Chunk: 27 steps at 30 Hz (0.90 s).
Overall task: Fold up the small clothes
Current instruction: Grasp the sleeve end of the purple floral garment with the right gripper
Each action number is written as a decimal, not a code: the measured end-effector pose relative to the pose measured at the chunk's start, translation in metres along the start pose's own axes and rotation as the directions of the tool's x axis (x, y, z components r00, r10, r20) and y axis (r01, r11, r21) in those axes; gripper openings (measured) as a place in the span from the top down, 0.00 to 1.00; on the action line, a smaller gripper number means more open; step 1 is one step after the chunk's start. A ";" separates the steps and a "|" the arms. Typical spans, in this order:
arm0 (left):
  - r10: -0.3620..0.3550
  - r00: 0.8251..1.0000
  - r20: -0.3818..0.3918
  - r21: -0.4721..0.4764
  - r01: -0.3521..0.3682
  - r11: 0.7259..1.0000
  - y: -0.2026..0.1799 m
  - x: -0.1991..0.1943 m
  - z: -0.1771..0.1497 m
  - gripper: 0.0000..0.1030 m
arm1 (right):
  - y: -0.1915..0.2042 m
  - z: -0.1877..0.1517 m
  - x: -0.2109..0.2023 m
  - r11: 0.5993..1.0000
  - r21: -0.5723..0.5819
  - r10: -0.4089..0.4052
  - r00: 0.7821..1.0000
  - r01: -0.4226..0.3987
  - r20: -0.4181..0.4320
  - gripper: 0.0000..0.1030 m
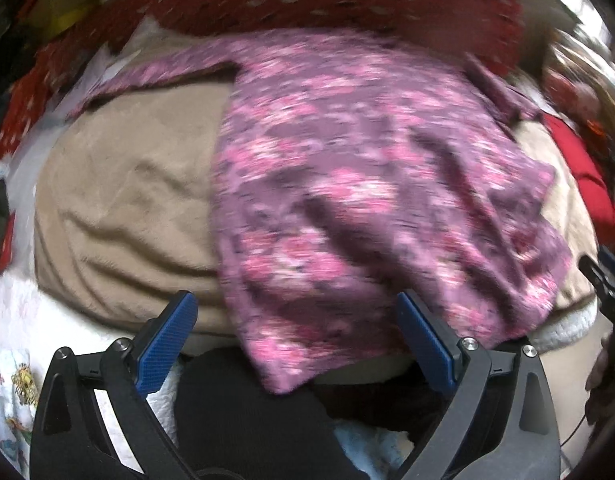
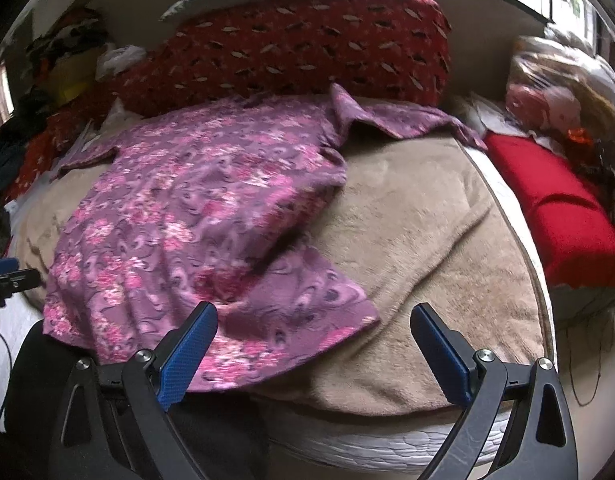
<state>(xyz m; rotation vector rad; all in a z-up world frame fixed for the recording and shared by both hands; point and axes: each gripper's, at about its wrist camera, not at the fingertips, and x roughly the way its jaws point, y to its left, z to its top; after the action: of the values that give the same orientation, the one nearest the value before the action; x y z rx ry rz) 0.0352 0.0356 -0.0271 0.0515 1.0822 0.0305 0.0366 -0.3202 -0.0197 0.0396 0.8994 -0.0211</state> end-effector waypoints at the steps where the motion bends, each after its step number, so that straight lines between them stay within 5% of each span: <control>1: 0.003 1.000 -0.006 -0.021 -0.003 1.000 0.008 0.003 0.000 0.03 | -0.007 -0.001 0.005 1.000 0.019 -0.006 1.000 0.006 -0.014 0.05; 6: -0.034 0.993 -0.116 -0.191 0.011 0.982 0.048 0.028 -0.008 0.03 | -0.030 -0.009 0.026 0.995 0.100 0.000 0.997 0.007 -0.078 0.05; 11: -0.111 0.972 -0.208 -0.181 0.073 0.981 0.033 0.051 -0.021 0.04 | -0.032 -0.016 0.054 0.992 0.124 0.029 0.988 -0.010 -0.154 0.11; 12: -0.134 0.967 -0.215 -0.183 0.095 0.979 0.028 0.053 -0.022 0.13 | -0.030 -0.018 0.057 0.992 0.127 0.044 0.986 -0.024 -0.160 0.20; 14: -0.198 0.950 -0.241 -0.185 0.155 0.970 0.016 0.058 -0.021 0.59 | -0.026 -0.019 0.060 0.991 0.124 0.067 0.984 -0.047 -0.166 0.36; 15: -0.198 0.943 -0.268 -0.166 0.158 0.973 0.011 0.061 -0.022 1.00 | -0.024 -0.018 0.059 0.992 0.118 0.068 0.985 -0.050 -0.158 0.54; 16: -0.191 0.940 -0.283 -0.153 0.152 0.976 0.009 0.062 -0.021 0.98 | -0.023 -0.017 0.055 0.991 0.115 0.083 0.987 -0.067 -0.141 0.68; 17: -0.186 0.945 -0.268 -0.161 0.146 0.976 0.011 0.058 -0.020 0.98 | -0.023 -0.015 0.052 0.988 0.121 0.112 0.985 -0.096 -0.130 0.98; 23: -0.296 0.949 -0.110 -0.259 0.260 0.930 0.047 -0.023 -0.007 0.98 | -0.041 -0.005 -0.014 0.926 0.212 0.315 0.949 -0.313 0.024 0.96; 27: -0.292 0.949 -0.119 -0.285 0.249 0.926 0.066 -0.028 -0.006 0.98 | -0.045 -0.018 -0.050 0.916 0.202 0.346 0.937 -0.347 0.043 0.96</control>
<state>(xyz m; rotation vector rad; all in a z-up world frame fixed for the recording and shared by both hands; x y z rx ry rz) 0.0166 0.0998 -0.0014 -0.3503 1.2288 -0.0714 -0.0103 -0.3645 0.0068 0.3936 0.8704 0.2170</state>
